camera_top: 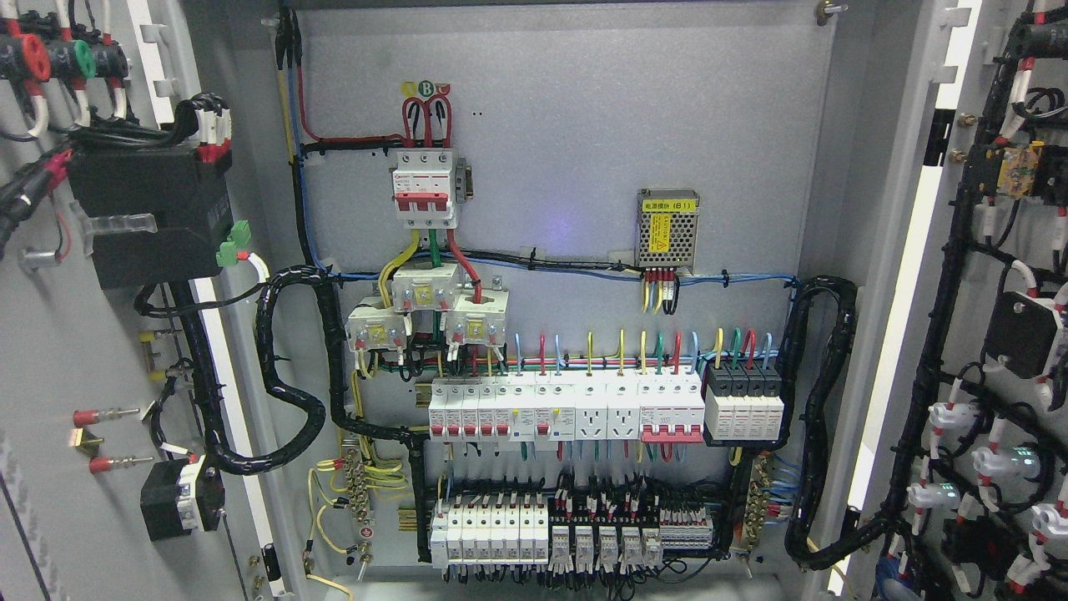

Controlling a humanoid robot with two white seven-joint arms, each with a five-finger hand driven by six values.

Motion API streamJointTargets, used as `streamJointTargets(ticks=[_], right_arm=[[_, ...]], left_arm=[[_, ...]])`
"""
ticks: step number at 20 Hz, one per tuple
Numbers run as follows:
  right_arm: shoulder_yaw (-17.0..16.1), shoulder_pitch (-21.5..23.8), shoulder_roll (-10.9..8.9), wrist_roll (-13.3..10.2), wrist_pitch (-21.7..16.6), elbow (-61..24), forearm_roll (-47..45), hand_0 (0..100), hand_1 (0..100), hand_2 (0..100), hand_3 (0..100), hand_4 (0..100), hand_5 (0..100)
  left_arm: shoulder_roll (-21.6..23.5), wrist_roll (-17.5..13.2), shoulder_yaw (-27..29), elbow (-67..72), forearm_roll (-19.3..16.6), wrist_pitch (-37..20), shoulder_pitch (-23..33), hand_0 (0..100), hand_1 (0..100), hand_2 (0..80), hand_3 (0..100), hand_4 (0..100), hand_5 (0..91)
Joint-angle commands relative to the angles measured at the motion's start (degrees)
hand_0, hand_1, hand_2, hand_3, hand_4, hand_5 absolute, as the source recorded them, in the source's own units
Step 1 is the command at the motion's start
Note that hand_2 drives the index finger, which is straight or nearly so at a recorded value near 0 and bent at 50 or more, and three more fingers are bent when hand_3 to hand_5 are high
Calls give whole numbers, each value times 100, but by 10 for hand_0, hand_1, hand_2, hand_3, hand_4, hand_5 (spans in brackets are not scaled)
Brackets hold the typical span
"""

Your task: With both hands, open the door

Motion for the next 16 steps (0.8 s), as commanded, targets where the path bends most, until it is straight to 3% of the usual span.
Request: streamJointTargets(ticks=[1, 16], right_arm=[[-307, 45, -158, 16, -2, 115, -195, 0, 0, 0, 0, 0, 0], [-553, 54, -431, 43, -11, 317, -397, 0, 0, 0, 0, 0, 0]], left_arm=[[64, 3, 221, 11, 111, -1886, 55, 0, 0, 0, 0, 43, 0], [99, -24, 932, 20, 532, -2651, 617, 0, 0, 0, 0, 44, 0]])
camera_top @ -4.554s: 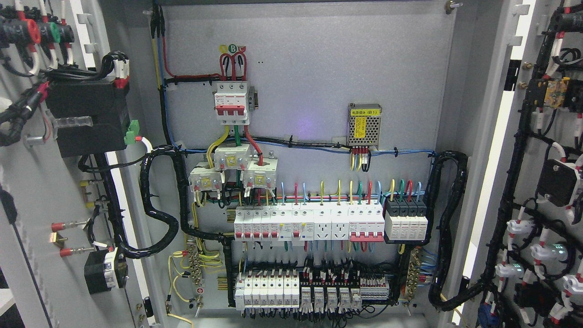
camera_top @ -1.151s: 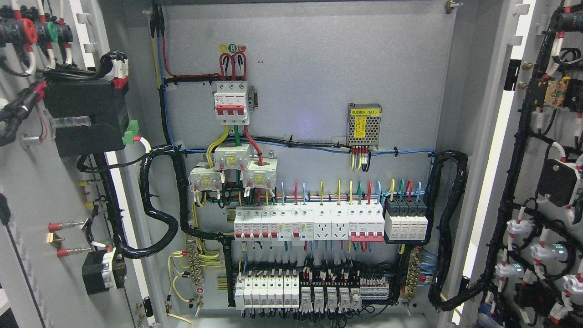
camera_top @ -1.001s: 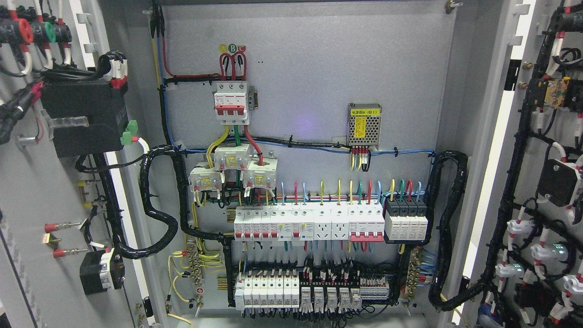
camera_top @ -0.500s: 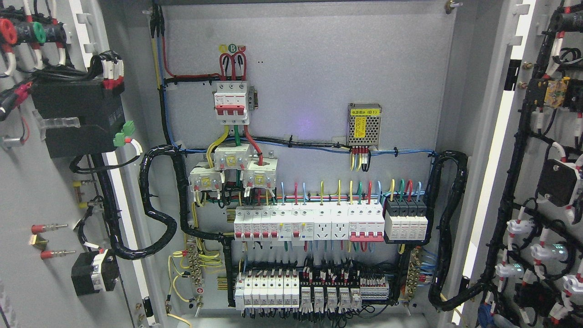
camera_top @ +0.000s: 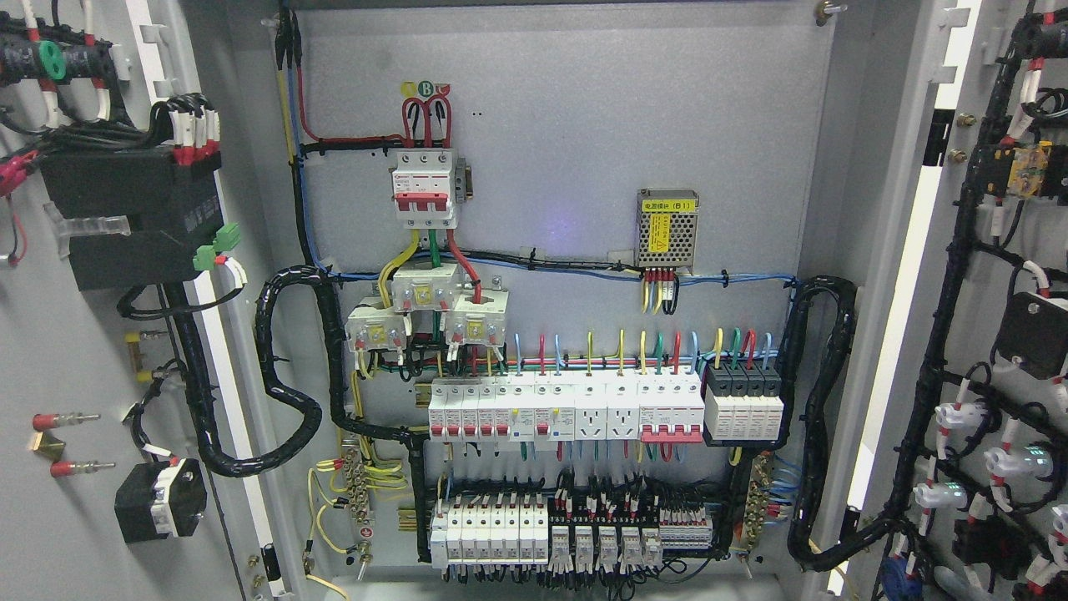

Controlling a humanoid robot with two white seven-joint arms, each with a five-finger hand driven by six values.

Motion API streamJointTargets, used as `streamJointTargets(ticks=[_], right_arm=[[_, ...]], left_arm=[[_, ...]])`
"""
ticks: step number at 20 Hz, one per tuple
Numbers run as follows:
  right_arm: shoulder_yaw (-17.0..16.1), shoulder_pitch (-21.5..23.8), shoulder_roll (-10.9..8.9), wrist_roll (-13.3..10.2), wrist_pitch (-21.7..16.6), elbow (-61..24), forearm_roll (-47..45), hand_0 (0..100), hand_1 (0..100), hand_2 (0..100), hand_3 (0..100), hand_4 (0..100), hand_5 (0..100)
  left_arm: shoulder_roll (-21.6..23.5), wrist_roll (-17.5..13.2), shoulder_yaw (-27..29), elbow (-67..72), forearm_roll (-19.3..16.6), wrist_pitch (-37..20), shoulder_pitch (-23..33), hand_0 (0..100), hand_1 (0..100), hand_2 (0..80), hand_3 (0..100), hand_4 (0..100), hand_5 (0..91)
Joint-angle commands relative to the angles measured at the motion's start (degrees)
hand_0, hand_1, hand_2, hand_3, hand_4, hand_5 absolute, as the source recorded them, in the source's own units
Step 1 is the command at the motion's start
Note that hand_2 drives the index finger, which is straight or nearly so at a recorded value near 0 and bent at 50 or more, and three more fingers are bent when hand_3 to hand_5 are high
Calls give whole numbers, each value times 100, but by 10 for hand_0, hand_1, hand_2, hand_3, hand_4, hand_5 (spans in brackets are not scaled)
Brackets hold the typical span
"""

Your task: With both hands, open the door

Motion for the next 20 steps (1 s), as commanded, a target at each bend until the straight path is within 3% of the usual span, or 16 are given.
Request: streamJointTargets(ticks=[1, 15, 18, 20], right_arm=[[-176, 8, -215, 14, -2, 139, -38, 0, 0, 0, 0, 0, 0], [-396, 17, -329, 14, -125, 429, -258, 0, 0, 0, 0, 0, 0], [-396, 61, -329, 303, -186, 429, -345, 0, 0, 0, 0, 0, 0], [-396, 79, -347, 321, -187, 438, -416, 0, 0, 0, 0, 0, 0]], left_arm=[[34, -20, 482, 5, 156, -2658, 261, 0, 0, 0, 0, 43, 0], [-10, -20, 1132, 14, 463, -2807, 630, 0, 0, 0, 0, 43, 0], [-28, -20, 1247, 23, 463, -2807, 674, 0, 0, 0, 0, 43, 0], [-28, -20, 1273, 93, 472, -2807, 665, 0, 0, 0, 0, 43, 0]])
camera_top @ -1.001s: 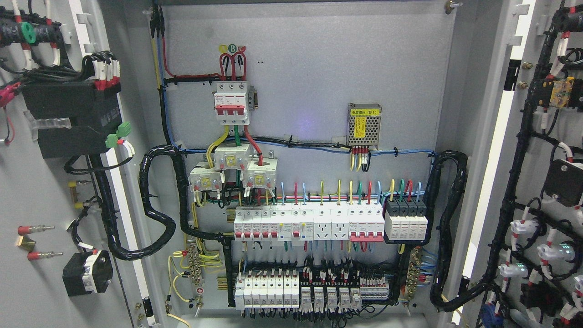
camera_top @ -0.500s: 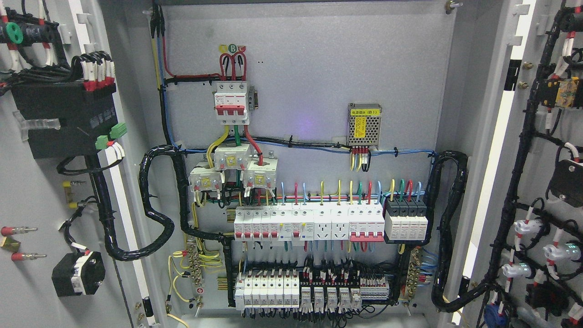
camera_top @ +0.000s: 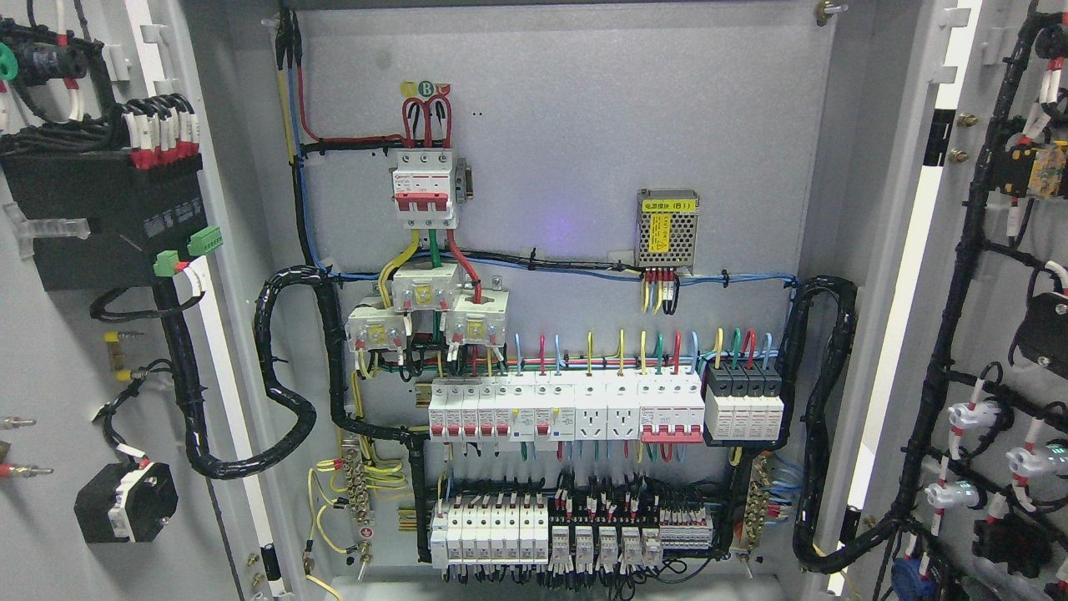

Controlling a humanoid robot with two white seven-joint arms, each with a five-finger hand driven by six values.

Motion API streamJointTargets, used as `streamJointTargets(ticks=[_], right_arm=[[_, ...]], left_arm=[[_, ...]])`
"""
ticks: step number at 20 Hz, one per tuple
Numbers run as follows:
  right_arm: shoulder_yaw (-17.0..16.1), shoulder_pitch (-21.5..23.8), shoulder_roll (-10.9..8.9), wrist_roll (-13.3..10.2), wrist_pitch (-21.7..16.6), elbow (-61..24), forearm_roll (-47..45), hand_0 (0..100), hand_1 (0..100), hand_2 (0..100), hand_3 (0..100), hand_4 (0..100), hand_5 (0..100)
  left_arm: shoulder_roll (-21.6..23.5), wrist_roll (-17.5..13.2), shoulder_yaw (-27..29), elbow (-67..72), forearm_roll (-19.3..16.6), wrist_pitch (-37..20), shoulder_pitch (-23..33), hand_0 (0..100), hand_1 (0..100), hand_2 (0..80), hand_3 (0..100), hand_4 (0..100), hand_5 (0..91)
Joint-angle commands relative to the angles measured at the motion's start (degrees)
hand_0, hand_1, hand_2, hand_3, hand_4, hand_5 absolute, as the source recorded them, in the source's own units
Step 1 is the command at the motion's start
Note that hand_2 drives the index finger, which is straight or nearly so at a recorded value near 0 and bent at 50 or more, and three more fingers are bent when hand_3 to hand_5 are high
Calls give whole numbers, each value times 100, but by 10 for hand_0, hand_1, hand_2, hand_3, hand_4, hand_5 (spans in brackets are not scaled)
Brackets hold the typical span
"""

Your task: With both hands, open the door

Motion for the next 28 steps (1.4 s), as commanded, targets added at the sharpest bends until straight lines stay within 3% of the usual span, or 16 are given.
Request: streamJointTargets(ticks=[1, 9, 13, 18, 21, 28], right_arm=[[-127, 46, -129, 114, -22, 127, -150, 0, 0, 0, 0, 0, 0], [-479, 90, -278, 167, -22, 399, -388, 0, 0, 0, 0, 0, 0], [-576, 99, -349, 535, -22, 461, -545, 0, 0, 0, 0, 0, 0], [-620, 108, -506, 562, -22, 557, -678, 0, 0, 0, 0, 0, 0], [-681, 108, -560, 808, -22, 584, -870, 0, 0, 0, 0, 0, 0], [-778, 134, -595, 1160, -22, 698, -1117, 0, 0, 0, 0, 0, 0]], left_arm=[[-28, 3, 444, 93, 81, -2807, 81, 0, 0, 0, 0, 43, 0], [-10, 3, 821, 233, 389, -2763, 82, 0, 0, 0, 0, 43, 0], [25, 3, 1015, 286, 547, -2745, 73, 0, 0, 0, 0, 43, 0], [34, 3, 1200, 435, 714, -2702, 73, 0, 0, 0, 0, 42, 0], [34, -6, 1261, 541, 732, -2658, 47, 0, 0, 0, 0, 42, 0], [376, 3, 1516, 655, 1276, -2297, -173, 0, 0, 0, 0, 42, 0]])
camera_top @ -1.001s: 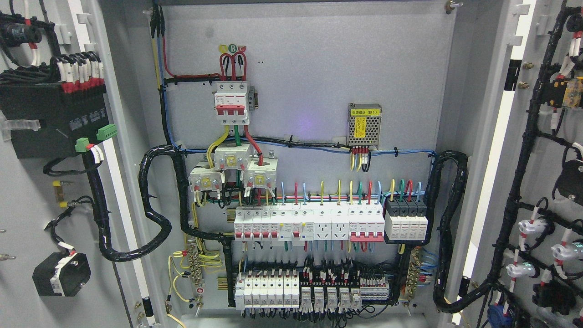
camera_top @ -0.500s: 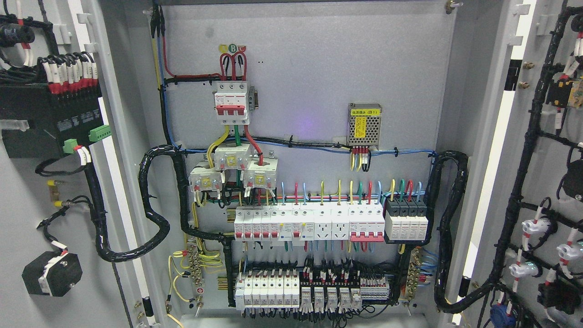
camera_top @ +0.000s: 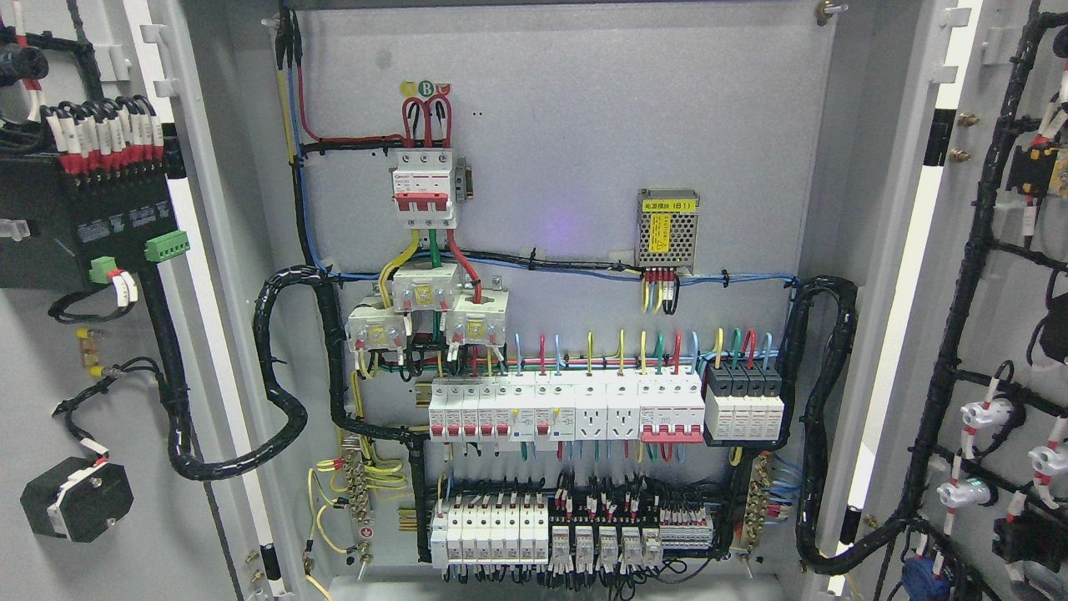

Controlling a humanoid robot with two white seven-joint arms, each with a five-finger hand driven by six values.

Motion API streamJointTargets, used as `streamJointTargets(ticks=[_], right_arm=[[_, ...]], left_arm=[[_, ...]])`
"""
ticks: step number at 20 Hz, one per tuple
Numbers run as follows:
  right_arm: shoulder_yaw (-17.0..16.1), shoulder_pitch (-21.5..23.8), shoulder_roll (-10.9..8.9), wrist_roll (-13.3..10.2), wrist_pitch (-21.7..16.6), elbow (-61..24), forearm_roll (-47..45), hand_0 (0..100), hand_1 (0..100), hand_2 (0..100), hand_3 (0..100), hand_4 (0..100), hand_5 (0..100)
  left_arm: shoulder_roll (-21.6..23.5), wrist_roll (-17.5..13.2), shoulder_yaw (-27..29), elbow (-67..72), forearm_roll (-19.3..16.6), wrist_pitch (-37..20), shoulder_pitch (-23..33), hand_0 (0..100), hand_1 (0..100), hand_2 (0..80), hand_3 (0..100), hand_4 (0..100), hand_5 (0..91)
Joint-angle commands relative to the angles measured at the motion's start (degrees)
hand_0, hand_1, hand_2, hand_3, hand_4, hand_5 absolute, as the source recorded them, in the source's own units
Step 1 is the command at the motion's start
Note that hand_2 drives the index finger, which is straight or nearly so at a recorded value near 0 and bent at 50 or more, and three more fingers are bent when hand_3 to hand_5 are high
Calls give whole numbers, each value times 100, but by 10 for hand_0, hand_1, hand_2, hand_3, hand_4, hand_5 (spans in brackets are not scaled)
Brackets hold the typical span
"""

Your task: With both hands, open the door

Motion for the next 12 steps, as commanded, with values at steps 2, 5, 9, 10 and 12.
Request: streamJointTargets(ticks=[2, 5, 9, 10, 12], right_arm=[[-190, 22, -175, 108, 3, 200, -163, 0, 0, 0, 0, 0, 0], [-190, 14, -209, 116, 3, 243, -242, 0, 0, 0, 0, 0, 0], [-199, 5, -385, 116, 3, 358, -400, 0, 0, 0, 0, 0, 0], [-199, -4, -420, 125, 3, 367, -409, 0, 0, 0, 0, 0, 0], [-199, -13, -429, 125, 3, 376, -409, 0, 0, 0, 0, 0, 0]], left_arm=[[359, 6, 450, 323, 458, -2289, -195, 0, 0, 0, 0, 42, 0], [500, 6, 520, 464, 590, -2280, -300, 0, 0, 0, 0, 42, 0], [702, 6, 643, 613, 844, -2070, -388, 0, 0, 0, 0, 43, 0], [720, 6, 652, 692, 888, -2043, -397, 0, 0, 0, 0, 43, 0], [746, -3, 652, 832, 906, -2034, -406, 0, 0, 0, 0, 43, 0]])
